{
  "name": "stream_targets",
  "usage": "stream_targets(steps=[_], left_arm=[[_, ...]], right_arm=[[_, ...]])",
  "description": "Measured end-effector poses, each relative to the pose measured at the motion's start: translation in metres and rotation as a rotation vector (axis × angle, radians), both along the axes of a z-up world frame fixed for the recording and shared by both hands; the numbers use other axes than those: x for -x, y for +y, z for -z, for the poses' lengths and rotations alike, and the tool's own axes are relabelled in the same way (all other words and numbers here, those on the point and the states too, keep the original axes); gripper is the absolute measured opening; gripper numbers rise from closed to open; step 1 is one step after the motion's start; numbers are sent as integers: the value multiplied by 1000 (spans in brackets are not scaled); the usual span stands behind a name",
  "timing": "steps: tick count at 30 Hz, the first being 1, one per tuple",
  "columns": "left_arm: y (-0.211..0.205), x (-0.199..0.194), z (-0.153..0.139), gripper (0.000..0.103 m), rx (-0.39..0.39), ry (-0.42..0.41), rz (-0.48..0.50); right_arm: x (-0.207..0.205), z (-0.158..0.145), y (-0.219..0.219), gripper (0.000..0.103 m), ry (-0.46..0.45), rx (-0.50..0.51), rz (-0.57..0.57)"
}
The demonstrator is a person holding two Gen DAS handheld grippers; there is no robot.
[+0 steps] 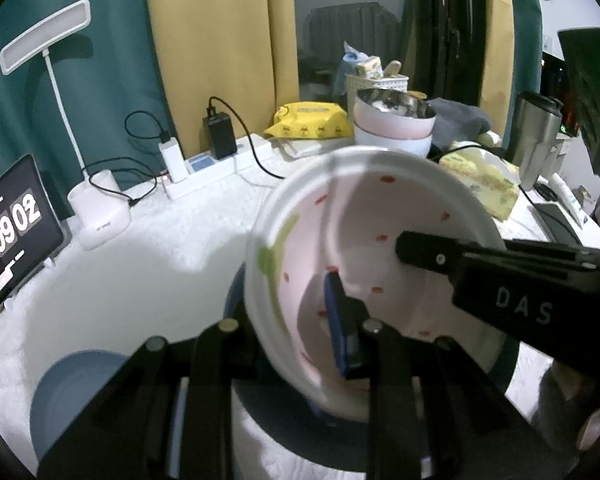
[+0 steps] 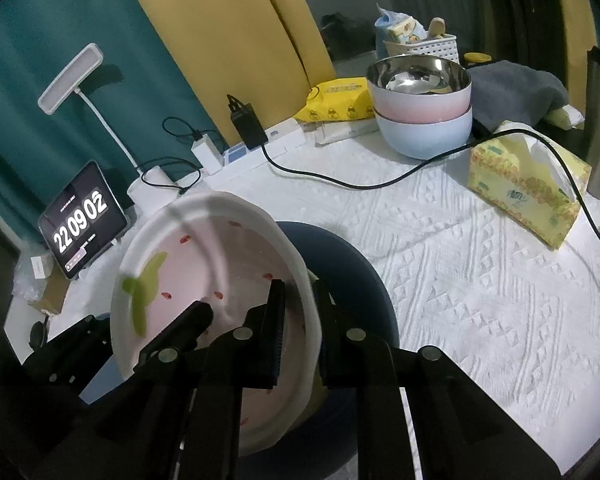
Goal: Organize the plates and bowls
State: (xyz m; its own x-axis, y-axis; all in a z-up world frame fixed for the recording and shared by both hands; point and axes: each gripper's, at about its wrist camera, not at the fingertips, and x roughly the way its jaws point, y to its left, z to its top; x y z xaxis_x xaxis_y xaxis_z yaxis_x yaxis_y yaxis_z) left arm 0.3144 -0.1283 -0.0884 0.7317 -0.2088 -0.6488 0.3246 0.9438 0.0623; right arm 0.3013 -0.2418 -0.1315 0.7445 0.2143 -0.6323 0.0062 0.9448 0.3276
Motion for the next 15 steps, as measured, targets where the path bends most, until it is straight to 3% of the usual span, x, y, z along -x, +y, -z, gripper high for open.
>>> stream_targets(steps=[15], left_arm=[[7,-8,4,29,-18,5,-50]], right_arm=[[-1,0,4,20,17,30,1]])
